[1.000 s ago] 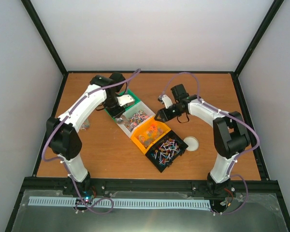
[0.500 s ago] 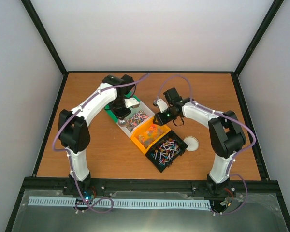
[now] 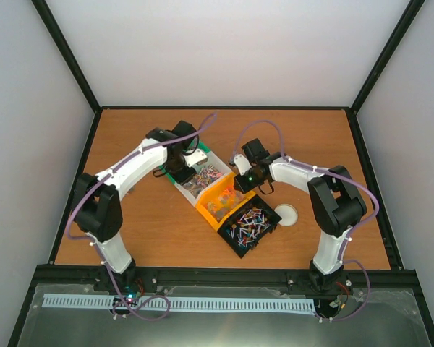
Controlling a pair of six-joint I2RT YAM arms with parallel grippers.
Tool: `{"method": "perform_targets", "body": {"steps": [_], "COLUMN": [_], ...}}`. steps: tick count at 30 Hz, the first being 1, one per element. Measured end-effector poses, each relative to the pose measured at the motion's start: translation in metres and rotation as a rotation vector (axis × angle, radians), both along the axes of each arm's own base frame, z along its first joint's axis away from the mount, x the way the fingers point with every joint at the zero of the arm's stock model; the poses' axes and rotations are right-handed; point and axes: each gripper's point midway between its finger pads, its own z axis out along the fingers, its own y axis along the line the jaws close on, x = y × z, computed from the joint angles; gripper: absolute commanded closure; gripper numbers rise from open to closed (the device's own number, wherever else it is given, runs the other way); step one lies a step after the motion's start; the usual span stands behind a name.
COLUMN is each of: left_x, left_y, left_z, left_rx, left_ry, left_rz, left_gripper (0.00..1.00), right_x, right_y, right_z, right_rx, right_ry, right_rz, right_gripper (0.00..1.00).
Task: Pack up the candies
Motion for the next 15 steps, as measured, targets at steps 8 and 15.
{"method": "perform_targets", "body": {"steps": [8,15], "left_x": [0.01,0.025], "left_y": [-0.015,-0.03], "left_z": [-0.016,-0.029], "left_rx": [-0.137,-0.254], "left_ry": [-0.154,-0.287], "left_rz": [-0.008,-0.021], "left_gripper": [0.99,0.99], "right_x": [0.003,0.005], "right_y": [-0.001,-0.003], "right_z": [-0.002,-0.002], "right_rx": [-0.036,-0.046], "right_ry": [-0.046,-0.059], "right_rz": [0.025,0.019], "right_gripper": [0.97,0.97]}}
